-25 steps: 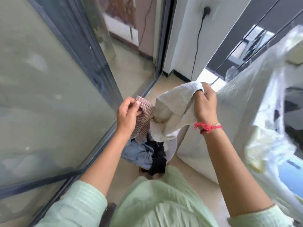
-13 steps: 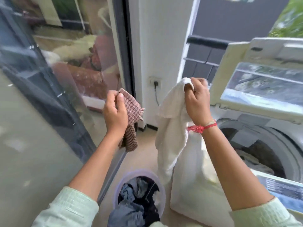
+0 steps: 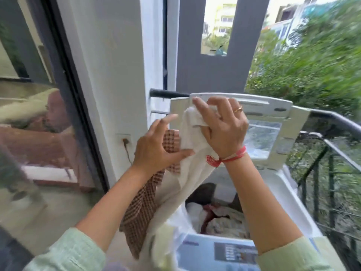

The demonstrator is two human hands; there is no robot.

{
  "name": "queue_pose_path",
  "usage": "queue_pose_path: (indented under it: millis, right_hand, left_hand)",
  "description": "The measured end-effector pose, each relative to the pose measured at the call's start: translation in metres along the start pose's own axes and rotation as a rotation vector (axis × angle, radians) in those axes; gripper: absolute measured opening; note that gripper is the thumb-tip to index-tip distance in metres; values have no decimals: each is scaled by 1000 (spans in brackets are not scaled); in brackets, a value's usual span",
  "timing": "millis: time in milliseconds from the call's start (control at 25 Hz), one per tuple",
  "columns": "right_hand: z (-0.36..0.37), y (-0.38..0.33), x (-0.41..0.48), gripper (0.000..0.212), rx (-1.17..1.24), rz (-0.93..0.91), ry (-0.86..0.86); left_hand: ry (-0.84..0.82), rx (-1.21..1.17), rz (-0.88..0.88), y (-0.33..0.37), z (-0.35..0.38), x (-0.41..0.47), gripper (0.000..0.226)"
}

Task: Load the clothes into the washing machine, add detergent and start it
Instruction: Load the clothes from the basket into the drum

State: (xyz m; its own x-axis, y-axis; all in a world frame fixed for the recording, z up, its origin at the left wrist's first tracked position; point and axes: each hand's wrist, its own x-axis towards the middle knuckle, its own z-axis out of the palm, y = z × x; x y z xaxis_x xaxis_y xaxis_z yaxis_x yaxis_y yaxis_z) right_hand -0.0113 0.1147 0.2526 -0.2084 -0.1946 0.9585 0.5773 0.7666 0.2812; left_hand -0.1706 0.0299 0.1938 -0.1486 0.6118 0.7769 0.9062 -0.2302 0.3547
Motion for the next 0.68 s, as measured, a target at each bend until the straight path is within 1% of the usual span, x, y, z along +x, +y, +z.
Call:
queue_pose_path:
  millis: [80,120,160,200,320,360,400,480,560,600,680]
  right_hand:
    - [-7,44,-9,19,-61,-13,9]
    - [-12,69,-12,19,-102,32,6]
    - [-16,90,-15,23,-112,118,13]
    - [-20,115,-17,29,-66,226,30]
    - [-29,167,-17,35,372,635,66]
    - [-31,178,-17,34,450,724,63]
    - [-33,189,-19,33,461,758,40]
    - [-35,205,-28,30,445,688,-53]
    - [-32,221,-47,24,422,580,-206]
    - [-29,226,-58,25,394,558,-297]
    - [-22,226,-83,40,336,570,-466]
  left_hand:
    - [7,21,85,27,37,26,45]
    - [20,7,129,39,54,41,34]
    - [38,-13,159,49,69,54,29]
    - [61,-24,185,60,86,69,27]
    - [133,4,224,91,125,107,22]
    - [139,28,236,99,137,116,21]
    - [134,54,255,106,149,124,20]
    - [76,79,288,107,165,128,22]
    - [-72,2,229,97,177,116,30]
    - [-174,-39,166,89,180,107,33]
    - [-341,-72,57,68,186,86,36]
